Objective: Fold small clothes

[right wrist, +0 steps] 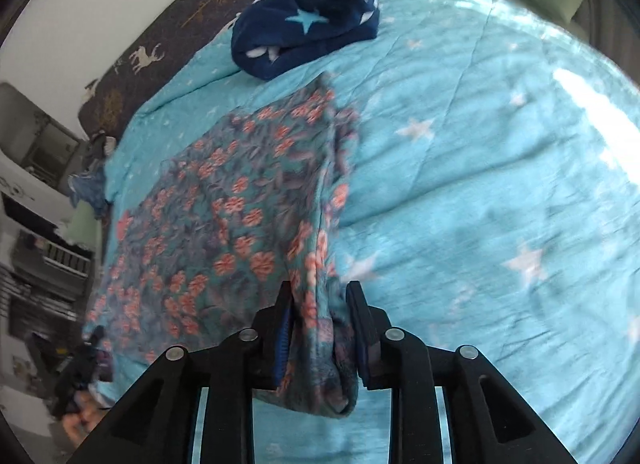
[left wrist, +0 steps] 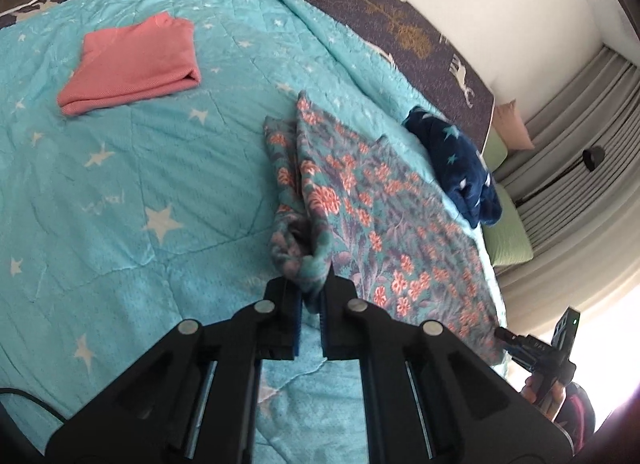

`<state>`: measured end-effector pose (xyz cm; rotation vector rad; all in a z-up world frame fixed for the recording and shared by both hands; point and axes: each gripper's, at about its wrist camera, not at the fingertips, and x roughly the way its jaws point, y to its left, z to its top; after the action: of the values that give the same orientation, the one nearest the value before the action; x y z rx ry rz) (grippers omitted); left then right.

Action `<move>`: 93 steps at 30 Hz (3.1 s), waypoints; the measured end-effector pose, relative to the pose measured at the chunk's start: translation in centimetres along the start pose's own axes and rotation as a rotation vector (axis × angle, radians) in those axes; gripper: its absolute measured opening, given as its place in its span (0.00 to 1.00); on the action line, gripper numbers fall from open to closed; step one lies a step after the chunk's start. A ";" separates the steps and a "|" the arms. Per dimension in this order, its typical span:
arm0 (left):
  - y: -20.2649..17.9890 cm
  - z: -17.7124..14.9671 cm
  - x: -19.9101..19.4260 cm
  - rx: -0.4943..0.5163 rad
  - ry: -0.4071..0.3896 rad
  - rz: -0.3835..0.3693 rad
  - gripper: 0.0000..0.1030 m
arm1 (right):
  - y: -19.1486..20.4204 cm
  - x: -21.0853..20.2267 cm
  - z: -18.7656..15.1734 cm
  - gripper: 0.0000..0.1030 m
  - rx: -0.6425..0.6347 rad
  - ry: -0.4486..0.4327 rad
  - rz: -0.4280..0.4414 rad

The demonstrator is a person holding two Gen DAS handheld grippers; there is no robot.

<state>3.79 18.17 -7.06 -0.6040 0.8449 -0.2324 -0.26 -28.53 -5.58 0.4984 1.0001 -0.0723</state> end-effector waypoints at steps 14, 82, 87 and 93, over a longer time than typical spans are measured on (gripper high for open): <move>0.2 -1.0 0.6 -0.004 0.021 0.089 0.18 | 13.7 -0.1 -1.9 0.42 -0.656 -0.037 0.032; -6.3 11.3 11.5 0.103 0.193 -0.107 0.10 | 28.5 6.9 -6.0 0.11 -0.556 0.012 0.399; -10.8 11.8 11.7 0.150 0.187 -0.138 0.09 | 25.7 4.2 -5.1 0.11 -0.513 -0.059 0.416; -17.8 10.3 12.9 0.257 0.212 -0.165 0.09 | 20.9 0.9 -3.5 0.11 -0.414 -0.151 0.420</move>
<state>20.72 2.51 0.42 -0.4121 0.9515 -0.5542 3.41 -8.34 -0.12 0.3067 0.7196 0.4588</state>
